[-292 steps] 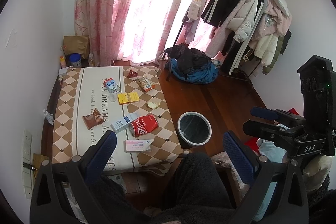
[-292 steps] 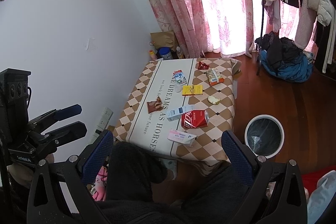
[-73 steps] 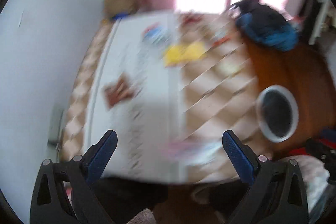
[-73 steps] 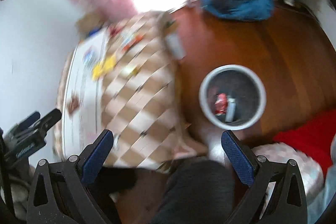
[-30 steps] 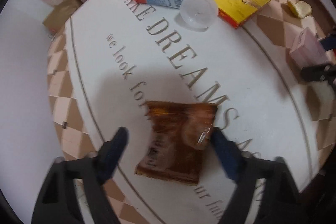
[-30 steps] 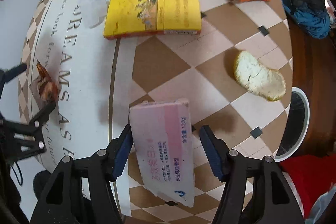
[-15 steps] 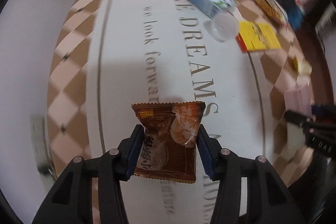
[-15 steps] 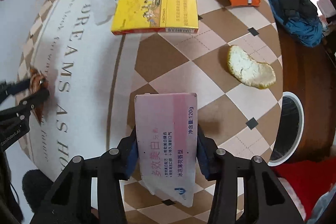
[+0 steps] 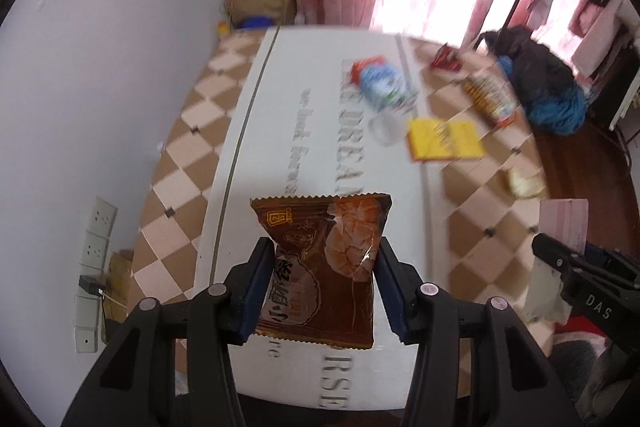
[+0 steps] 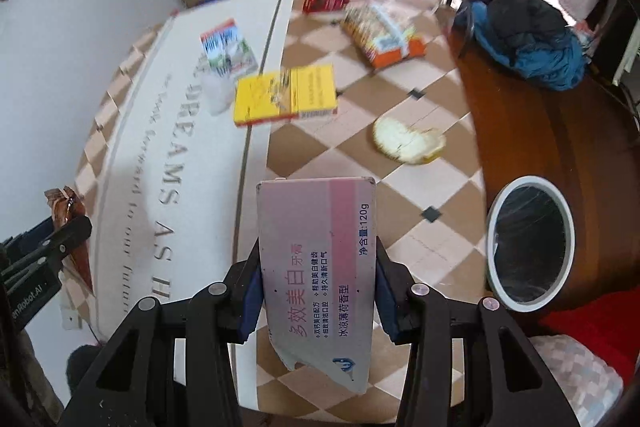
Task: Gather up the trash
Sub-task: 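Carry the pink box and snack bag over the bin and release both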
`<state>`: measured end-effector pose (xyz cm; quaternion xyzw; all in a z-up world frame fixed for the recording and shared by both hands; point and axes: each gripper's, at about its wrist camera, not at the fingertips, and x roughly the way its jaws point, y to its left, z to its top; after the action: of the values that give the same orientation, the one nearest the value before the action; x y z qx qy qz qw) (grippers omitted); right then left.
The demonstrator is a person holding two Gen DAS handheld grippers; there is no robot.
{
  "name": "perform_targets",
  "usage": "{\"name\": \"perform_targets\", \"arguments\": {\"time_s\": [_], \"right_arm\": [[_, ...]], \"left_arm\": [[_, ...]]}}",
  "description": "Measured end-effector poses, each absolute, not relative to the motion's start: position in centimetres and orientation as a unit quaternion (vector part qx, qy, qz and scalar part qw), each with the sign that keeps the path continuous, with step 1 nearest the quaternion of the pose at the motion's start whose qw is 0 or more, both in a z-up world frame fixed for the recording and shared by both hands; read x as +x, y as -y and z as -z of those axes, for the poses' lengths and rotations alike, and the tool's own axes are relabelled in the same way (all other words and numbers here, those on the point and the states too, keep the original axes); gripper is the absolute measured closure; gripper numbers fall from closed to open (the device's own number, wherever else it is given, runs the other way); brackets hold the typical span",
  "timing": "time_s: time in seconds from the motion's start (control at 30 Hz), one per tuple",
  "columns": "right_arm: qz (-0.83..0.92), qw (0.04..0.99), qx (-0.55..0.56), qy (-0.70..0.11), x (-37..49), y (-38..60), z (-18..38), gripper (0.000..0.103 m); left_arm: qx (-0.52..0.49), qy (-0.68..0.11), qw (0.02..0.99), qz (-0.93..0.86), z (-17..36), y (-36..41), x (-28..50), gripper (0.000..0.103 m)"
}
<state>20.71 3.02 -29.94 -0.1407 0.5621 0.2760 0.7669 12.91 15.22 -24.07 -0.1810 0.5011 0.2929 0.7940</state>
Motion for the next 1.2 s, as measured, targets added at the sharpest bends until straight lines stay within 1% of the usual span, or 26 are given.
{"name": "perform_targets", "arguments": {"time_s": [0.1,0.33,0.57,0.7,0.9,1.1,1.2], "right_arm": [[-0.283,0.781,-0.11,-0.546,21.4,-1.8,27.3,0.054],[-0.277,0.815,-0.074,-0.504,22.5,3.1,22.7,0.054],[-0.259,0.837,-0.033,-0.481,25.0,11.6,18.8,0.054],[-0.238,0.845,-0.011,-0.479,27.2,16.6,17.9,0.054],[-0.183,0.849,0.009,-0.495,31.8,24.8,19.6,0.054],[-0.14,0.822,0.043,-0.55,37.4,31.9,25.6,0.054],[-0.134,0.802,0.063,-0.578,39.4,33.8,28.8,0.054]], "left_arm": [[-0.176,-0.479,0.812,-0.284,21.3,-13.2,13.5,0.056],[-0.169,-0.45,0.842,-0.244,17.5,-8.4,16.5,0.056],[-0.152,-0.442,0.867,-0.175,15.6,-1.5,22.5,0.056],[-0.149,-0.449,0.871,-0.131,15.6,3.0,27.1,0.056],[-0.15,-0.48,0.862,-0.065,18.5,9.3,34.5,0.056],[-0.152,-0.533,0.833,-0.004,23.9,13.6,40.8,0.056],[-0.156,-0.565,0.81,0.024,27.0,15.1,43.3,0.056]]}}
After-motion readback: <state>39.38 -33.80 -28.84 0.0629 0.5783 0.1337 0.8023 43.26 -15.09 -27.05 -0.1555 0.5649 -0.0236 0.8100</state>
